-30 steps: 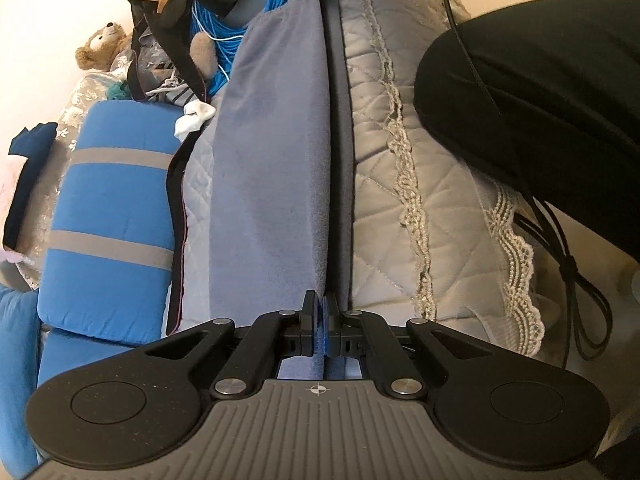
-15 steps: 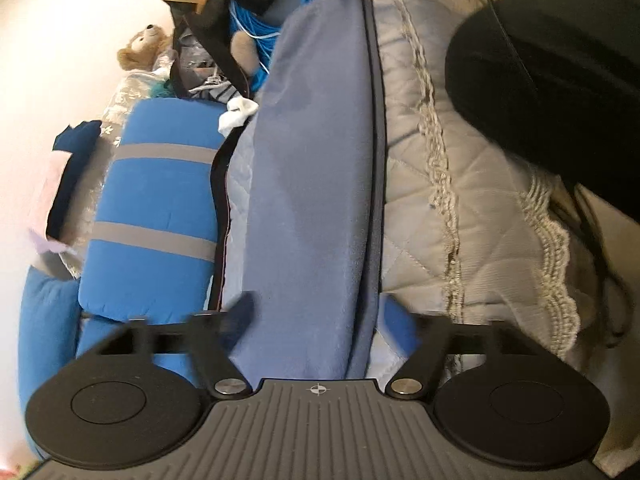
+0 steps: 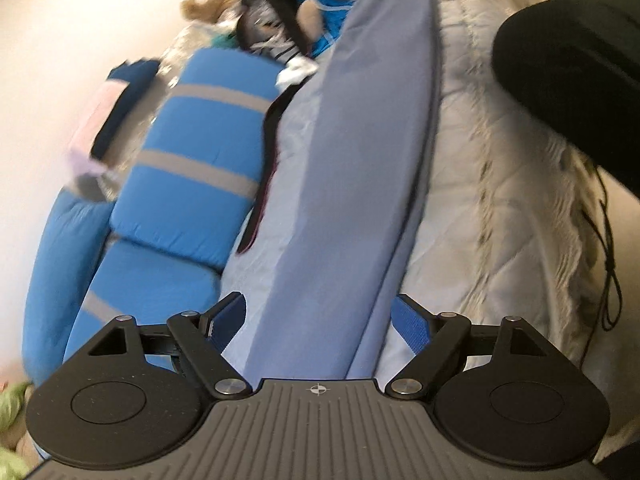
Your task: Fold clothes
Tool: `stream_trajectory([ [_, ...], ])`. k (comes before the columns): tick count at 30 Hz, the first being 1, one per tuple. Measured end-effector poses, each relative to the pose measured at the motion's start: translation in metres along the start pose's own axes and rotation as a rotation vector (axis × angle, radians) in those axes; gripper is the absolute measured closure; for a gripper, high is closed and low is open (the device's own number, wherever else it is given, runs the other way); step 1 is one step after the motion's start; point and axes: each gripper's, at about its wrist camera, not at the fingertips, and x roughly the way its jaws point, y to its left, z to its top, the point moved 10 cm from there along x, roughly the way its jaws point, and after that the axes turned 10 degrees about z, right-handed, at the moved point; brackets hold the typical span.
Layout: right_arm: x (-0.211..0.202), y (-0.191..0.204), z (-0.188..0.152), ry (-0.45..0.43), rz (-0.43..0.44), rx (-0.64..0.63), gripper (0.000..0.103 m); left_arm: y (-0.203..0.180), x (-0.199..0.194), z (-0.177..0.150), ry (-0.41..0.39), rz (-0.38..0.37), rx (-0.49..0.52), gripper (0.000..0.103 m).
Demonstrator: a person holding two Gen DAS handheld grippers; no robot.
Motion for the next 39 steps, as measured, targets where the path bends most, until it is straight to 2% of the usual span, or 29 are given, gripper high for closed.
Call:
stream_trajectory([
  [4,0.005,0.028,0.028,-0.079,0.018,0.082,0.000,0.020,-0.004,-0.029,0.061,0.038,-0.002,0.023],
  [7,0.009,0.046,0.042,-0.129,0.073,0.154,0.000,0.034,-0.004,-0.052,0.100,0.082,0.005,0.023],
  [9,0.011,0.057,0.049,-0.137,0.100,0.222,0.000,0.040,0.001,-0.066,0.127,0.098,0.010,0.023],
  [12,0.020,0.076,0.055,-0.083,0.113,0.254,0.000,0.041,0.010,-0.085,0.164,0.100,0.030,0.023],
  [15,0.029,0.098,0.058,0.027,0.095,0.224,0.000,0.041,0.018,-0.098,0.185,0.102,0.053,0.023],
  [20,0.022,0.145,0.078,-0.010,0.121,0.032,0.000,0.037,0.025,-0.113,0.185,0.098,0.106,0.023],
  [25,0.025,0.176,0.089,0.023,0.153,0.019,0.000,0.027,0.021,-0.113,0.121,0.105,0.184,0.025],
  [28,0.028,0.188,0.093,0.022,0.139,-0.021,0.000,0.024,0.022,-0.112,0.103,0.098,0.199,0.027],
  [29,0.030,0.192,0.095,0.018,0.130,-0.038,0.000,0.023,0.022,-0.112,0.098,0.093,0.201,0.037],
  [30,0.031,0.196,0.098,0.007,0.119,-0.065,0.000,0.022,0.022,-0.113,0.103,0.070,0.191,0.064],
  [32,0.035,0.204,0.102,-0.007,0.093,-0.127,0.000,0.020,0.021,-0.115,0.121,0.034,0.169,0.101],
  [35,0.052,0.218,0.112,-0.012,0.046,-0.219,0.000,0.020,0.014,-0.116,0.129,0.017,0.127,0.101],
  [39,0.076,0.233,0.131,-0.055,0.035,-0.249,0.000,0.027,0.001,-0.113,0.100,0.035,0.089,0.101],
])
